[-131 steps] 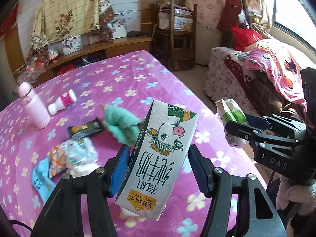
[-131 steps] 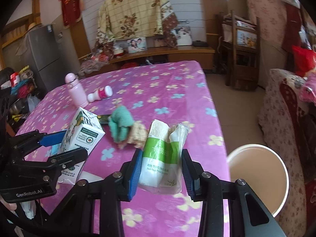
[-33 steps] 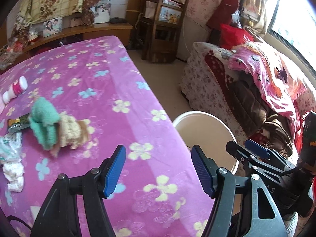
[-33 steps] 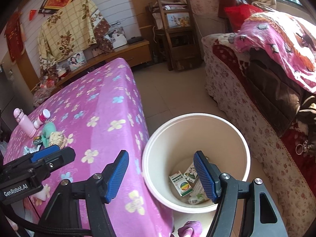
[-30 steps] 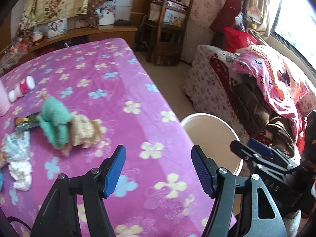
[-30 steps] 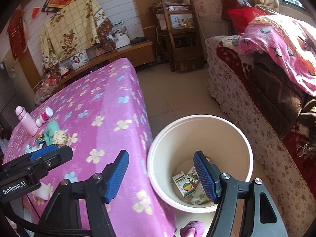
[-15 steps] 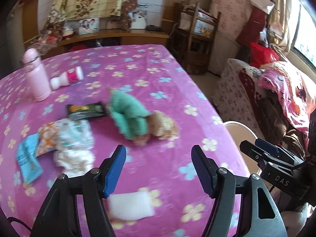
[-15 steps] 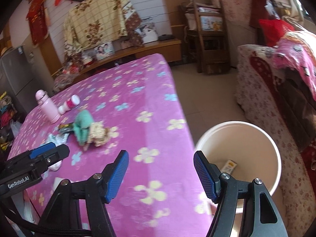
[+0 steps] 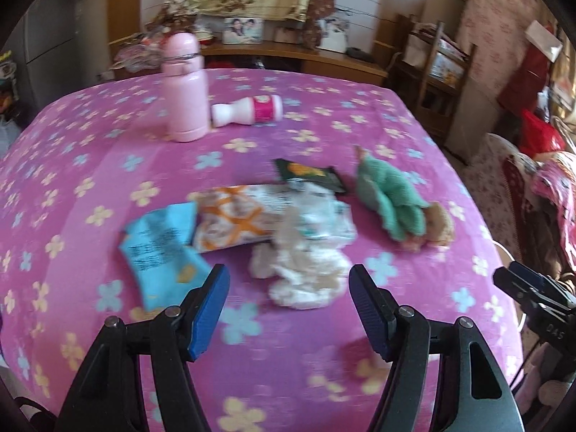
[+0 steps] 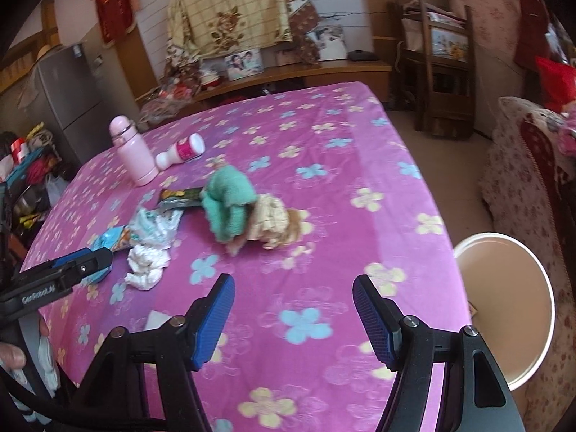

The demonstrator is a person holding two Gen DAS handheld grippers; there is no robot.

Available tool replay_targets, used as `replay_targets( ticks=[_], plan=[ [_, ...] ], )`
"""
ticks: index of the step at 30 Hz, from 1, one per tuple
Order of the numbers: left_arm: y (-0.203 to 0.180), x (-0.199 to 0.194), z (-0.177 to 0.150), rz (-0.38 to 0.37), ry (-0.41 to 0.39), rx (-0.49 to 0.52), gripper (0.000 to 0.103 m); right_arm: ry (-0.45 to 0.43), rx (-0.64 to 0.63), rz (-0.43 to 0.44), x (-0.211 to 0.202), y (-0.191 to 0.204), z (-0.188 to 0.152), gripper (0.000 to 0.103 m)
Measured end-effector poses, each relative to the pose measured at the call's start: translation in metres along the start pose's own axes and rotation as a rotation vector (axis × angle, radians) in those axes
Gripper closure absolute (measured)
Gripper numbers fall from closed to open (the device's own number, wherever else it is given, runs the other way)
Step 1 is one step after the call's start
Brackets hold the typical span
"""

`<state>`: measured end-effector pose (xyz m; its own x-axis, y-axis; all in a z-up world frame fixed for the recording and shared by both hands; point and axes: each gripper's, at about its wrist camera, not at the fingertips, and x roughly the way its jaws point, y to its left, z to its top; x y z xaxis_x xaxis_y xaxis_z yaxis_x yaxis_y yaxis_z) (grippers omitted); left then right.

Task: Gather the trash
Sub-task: 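Return both tools from the bin to the table, then grasp the blue snack bag with the left gripper while the right gripper reaches for the tissues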

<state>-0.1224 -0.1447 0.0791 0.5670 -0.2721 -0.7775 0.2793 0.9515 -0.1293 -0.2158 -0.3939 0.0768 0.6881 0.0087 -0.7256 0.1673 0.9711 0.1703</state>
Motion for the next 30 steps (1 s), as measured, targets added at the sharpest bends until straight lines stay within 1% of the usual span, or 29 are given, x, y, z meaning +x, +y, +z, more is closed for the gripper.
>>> replay_targets(
  ticks=[3,9,12,14,16,18,22,26,30],
  plan=[
    [0.019,0.000,-0.001,0.025,-0.001,-0.022,0.033,0.008,-0.012,0.009,0.005,0.009,0.001,0.031],
    [0.041,0.001,-0.001,0.040,0.003,-0.058,0.033,0.025,-0.037,0.034,0.016,0.028,0.004,0.031],
    [0.053,0.002,-0.001,0.029,0.013,-0.081,0.033,0.033,-0.054,0.053,0.021,0.039,0.006,0.031],
    [0.064,0.004,-0.002,-0.002,0.027,-0.112,0.033,0.042,-0.065,0.071,0.025,0.047,0.006,0.031],
    [0.077,0.009,-0.003,-0.034,0.047,-0.153,0.033,0.058,-0.077,0.103,0.030,0.057,0.007,0.031],
    [0.087,0.013,-0.004,-0.046,0.061,-0.184,0.033,0.078,-0.084,0.149,0.036,0.067,0.008,0.031],
    [0.104,0.023,-0.003,-0.037,0.076,-0.238,0.032,0.092,-0.118,0.200,0.047,0.088,0.013,0.031],
    [0.119,0.036,-0.001,-0.050,0.092,-0.312,0.030,0.107,-0.128,0.254,0.063,0.105,0.025,0.031],
    [0.122,0.048,0.003,-0.037,0.088,-0.339,0.030,0.151,-0.125,0.291,0.091,0.119,0.039,0.031]
  ],
)
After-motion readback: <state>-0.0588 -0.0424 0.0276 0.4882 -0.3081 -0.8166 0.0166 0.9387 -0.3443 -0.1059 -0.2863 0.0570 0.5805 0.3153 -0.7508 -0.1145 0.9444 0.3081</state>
